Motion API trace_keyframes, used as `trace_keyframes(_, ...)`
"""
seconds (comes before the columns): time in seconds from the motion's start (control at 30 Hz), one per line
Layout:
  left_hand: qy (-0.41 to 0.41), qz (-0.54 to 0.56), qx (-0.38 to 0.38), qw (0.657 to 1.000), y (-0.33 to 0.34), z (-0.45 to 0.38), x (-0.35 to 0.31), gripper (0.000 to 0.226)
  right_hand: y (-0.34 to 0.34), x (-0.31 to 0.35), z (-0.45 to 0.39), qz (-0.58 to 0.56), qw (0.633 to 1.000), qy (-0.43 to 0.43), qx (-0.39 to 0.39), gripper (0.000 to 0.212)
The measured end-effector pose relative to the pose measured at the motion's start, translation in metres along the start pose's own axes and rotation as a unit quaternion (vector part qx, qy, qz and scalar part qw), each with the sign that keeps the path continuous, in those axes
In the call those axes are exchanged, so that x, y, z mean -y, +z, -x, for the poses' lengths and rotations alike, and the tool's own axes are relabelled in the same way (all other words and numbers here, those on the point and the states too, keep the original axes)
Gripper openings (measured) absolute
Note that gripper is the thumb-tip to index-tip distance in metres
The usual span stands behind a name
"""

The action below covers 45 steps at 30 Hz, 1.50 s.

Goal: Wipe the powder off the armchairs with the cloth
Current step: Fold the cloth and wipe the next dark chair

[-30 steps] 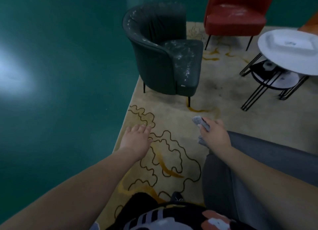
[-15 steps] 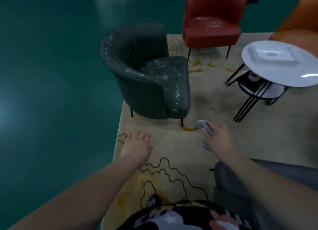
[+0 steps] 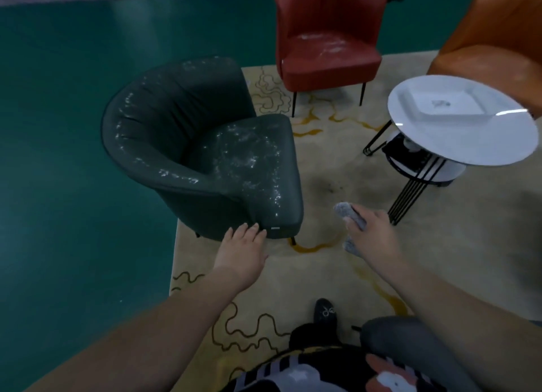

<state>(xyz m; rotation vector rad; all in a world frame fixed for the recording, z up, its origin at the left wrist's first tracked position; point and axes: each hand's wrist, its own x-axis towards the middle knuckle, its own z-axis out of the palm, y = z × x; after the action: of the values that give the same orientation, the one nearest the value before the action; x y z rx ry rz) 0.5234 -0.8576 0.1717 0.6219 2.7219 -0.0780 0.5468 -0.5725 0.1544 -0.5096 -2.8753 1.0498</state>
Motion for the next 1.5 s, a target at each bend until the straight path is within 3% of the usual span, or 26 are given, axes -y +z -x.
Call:
trace_keyframes(0.43, -0.075, 0.038, 0.014, 0.996, -0.06, -0.154, -0.006, 0.059, -0.024, 0.024, -0.198, 0.029, 0.991, -0.064, 0.113, 0.042)
trace_keyframes(0.57, -0.084, 0.046, 0.024, 0.995, -0.066, -0.191, 0.018, 0.06, -0.009, 0.049, -0.253, -0.001, 0.982, -0.118, 0.147, 0.042)
trace_keyframes(1.03, -0.174, 0.127, 0.02, 0.976, -0.093, -0.313, 0.128, 0.063, 0.045, 0.136, -0.421, 0.011, 0.97, -0.153, 0.188, 0.042)
trace_keyframes(1.27, -0.305, 0.191, 0.029, 0.932, -0.075, -0.326, 0.164, 0.061, 0.127, 0.189, -0.495, 0.03, 0.941, -0.22, 0.255, 0.05)
trace_keyframes(1.4, -0.39, 0.238, 0.034, 0.889, -0.07, -0.344, 0.173, 0.06, 0.168, 0.221, -0.543, 0.09, 0.902, -0.263, 0.331, 0.07)
trace_keyframes(1.5, -0.455, 0.257, 0.039, 0.852, -0.068, -0.363, 0.174, 0.061, 0.195, 0.245, -0.579, 0.116, 0.86, -0.305, 0.391, 0.071)
